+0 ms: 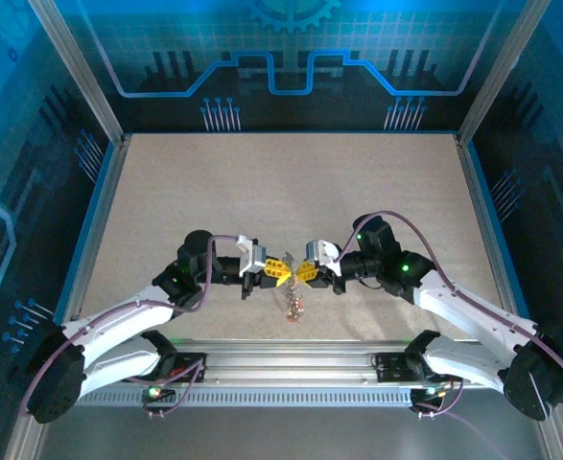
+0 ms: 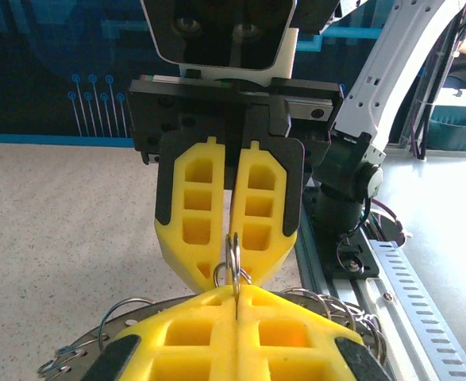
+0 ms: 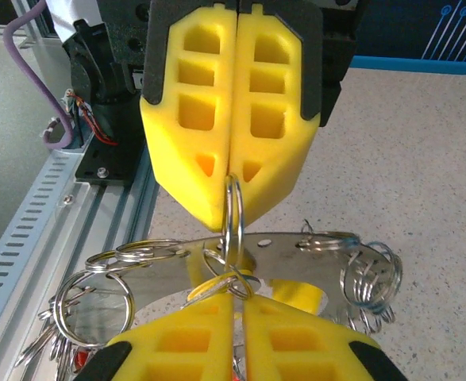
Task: Put the keys on the keyring
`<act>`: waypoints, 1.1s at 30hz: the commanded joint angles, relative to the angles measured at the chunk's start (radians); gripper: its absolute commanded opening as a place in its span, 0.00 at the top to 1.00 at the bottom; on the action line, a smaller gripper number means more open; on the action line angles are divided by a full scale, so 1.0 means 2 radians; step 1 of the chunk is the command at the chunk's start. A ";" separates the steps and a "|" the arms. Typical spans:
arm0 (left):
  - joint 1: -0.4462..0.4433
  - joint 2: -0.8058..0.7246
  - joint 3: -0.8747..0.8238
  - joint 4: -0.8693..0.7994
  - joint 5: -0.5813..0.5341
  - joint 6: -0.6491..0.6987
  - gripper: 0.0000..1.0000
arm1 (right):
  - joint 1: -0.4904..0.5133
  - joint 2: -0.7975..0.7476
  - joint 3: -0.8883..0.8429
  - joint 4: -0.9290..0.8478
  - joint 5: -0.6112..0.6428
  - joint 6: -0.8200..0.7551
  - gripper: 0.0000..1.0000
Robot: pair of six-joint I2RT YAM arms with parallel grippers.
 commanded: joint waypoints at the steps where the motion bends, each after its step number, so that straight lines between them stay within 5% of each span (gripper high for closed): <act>1: -0.001 0.004 -0.001 0.037 0.014 -0.007 1.00 | 0.008 0.004 0.018 -0.003 -0.009 -0.008 0.88; 14: -0.001 0.007 -0.003 0.043 0.018 -0.009 1.00 | 0.000 -0.003 0.033 -0.044 -0.015 -0.028 0.79; 24: -0.001 0.013 -0.003 0.059 0.022 -0.017 1.00 | -0.014 -0.009 0.036 -0.062 -0.036 -0.036 0.87; 33: -0.001 0.021 0.000 0.063 0.025 -0.017 1.00 | -0.020 -0.003 0.040 -0.057 -0.056 -0.035 0.82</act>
